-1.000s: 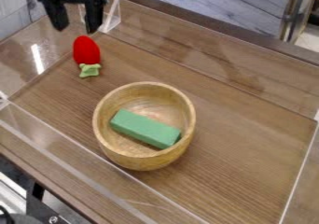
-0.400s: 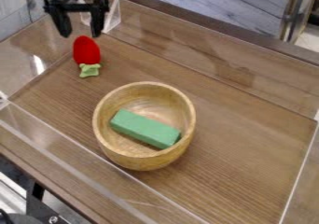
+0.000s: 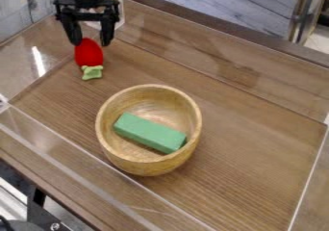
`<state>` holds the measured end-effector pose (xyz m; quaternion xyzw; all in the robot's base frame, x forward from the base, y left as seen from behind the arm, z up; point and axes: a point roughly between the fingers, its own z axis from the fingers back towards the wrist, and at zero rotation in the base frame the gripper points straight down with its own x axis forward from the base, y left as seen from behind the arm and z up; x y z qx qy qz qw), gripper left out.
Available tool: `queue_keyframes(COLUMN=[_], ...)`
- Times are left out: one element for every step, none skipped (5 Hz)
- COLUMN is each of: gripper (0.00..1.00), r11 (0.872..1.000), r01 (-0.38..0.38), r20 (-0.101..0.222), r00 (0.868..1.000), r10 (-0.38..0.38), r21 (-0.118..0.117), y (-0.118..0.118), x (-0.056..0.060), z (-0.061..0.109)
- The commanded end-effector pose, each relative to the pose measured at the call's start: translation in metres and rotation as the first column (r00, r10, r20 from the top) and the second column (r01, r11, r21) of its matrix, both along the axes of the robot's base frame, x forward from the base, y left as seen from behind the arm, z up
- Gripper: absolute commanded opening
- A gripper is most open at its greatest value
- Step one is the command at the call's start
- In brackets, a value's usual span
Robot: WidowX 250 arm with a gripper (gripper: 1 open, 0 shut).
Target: Move the red fruit to the right
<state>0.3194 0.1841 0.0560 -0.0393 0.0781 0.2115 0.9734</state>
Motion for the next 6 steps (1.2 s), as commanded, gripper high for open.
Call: queue_keyframes(gripper=[1.0, 1.0, 1.0, 1.0, 1.0, 0.0], r11=[0.998, 0.997, 0.994, 0.99, 0.973, 0.948], r01=[0.05, 0.077, 0.104, 0.138, 0.232, 0.318], r20=[0.054, 0.047, 0.043, 0.037, 0.032, 0.035], r00=[0.997, 0.996, 0.994, 0.99, 0.972, 0.948], r10=[-0.052, -0.078, -0.105, -0.138, -0.232, -0.317], r21=[0.036, 0.031, 0.025, 0.017, 0.007, -0.008], y=[0.007, 0.012, 0.016, 0.017, 0.008, -0.002], x=[0.006, 0.008, 0.009, 0.012, 0.015, 0.016], z=[0.013, 0.006, 0.003, -0.001, -0.016, -0.022])
